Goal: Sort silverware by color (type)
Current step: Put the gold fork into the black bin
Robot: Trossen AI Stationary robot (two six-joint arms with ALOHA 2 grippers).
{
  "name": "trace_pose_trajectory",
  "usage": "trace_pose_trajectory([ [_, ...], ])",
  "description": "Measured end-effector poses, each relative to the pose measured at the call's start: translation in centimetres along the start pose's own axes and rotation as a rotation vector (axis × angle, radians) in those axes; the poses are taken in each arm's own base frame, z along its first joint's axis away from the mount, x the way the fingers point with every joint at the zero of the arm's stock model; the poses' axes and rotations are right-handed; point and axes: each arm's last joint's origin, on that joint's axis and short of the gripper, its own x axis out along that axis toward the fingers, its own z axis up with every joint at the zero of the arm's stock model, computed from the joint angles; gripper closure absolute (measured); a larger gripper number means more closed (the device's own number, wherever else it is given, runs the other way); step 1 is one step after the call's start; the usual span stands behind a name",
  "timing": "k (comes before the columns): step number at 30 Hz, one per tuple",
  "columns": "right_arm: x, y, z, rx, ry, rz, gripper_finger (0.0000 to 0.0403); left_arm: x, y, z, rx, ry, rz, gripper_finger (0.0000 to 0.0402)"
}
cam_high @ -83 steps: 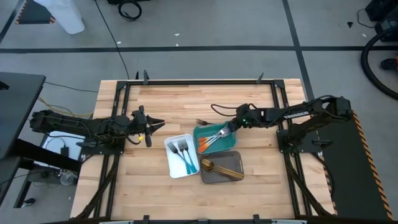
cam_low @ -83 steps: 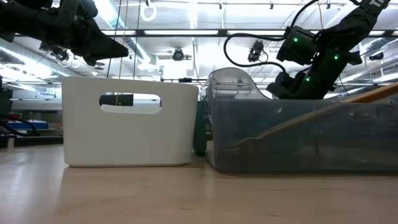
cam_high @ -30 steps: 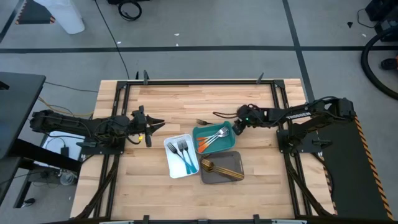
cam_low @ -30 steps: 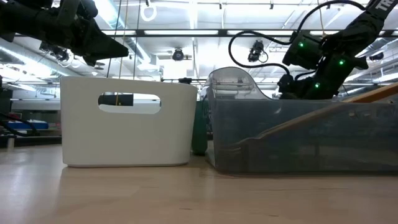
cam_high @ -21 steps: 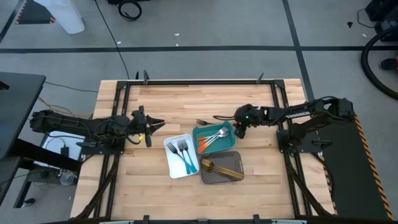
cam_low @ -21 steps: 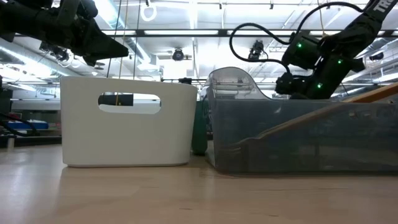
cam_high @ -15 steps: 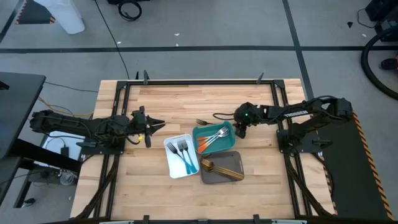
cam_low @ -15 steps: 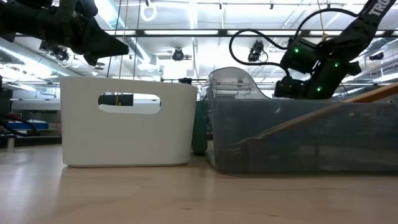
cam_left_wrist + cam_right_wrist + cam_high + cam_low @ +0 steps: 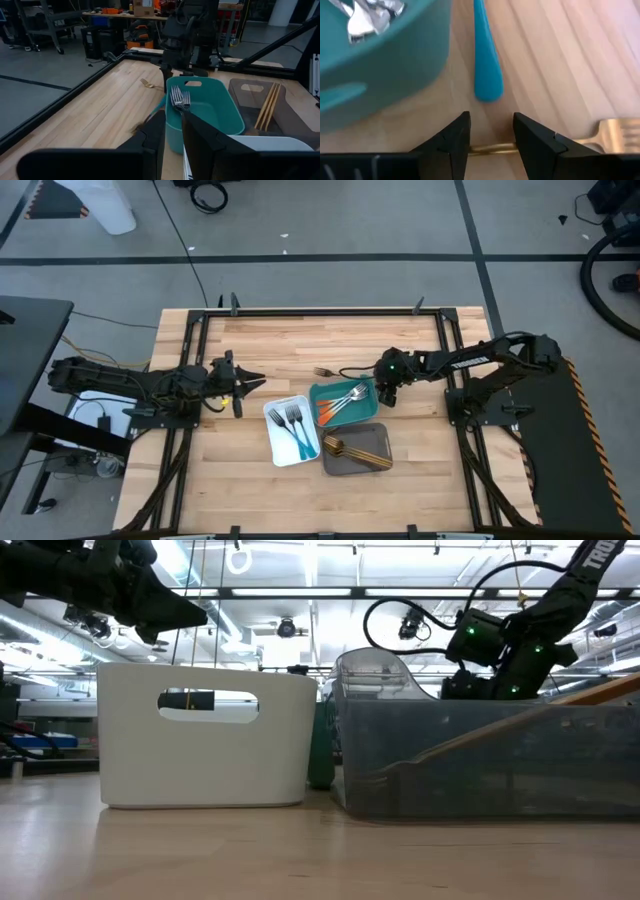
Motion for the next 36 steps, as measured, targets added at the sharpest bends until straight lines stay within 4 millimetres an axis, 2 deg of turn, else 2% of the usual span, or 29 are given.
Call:
trace_pose_trajectory([
  [9, -1.6, 0.2, -0.6, 0.007, 0.026, 0.000, 0.0241, 0.0, 0.0, 0.1, 0.011, -0.011, 0.000, 0.0331],
  [18, -2.9, 0.2, -1.7, 0.142, 0.122, -0.027, 0.0241, 0.0, 0.0, 0.1, 0.026, -0.014, 0.000, 0.0331],
  [25, -4.3, 0.1, 0.1, 0.326, 0.077, -0.060, 0.0241, 0.0, 0.0, 0.1, 0.027, -0.014, 0.000, 0.0331],
  [29, -4.9, -0.1, 1.0, 0.444, 0.025, -0.159, 0.0245, 0.0, 0.0, 0.1, 0.027, -0.014, 0.000, 0.0331],
  [36, -4.0, -0.6, -0.1, 0.564, 0.094, -0.305, 0.0250, 0.0, 0.0, 0.1, 0.027, -0.013, -0.003, 0.0331],
])
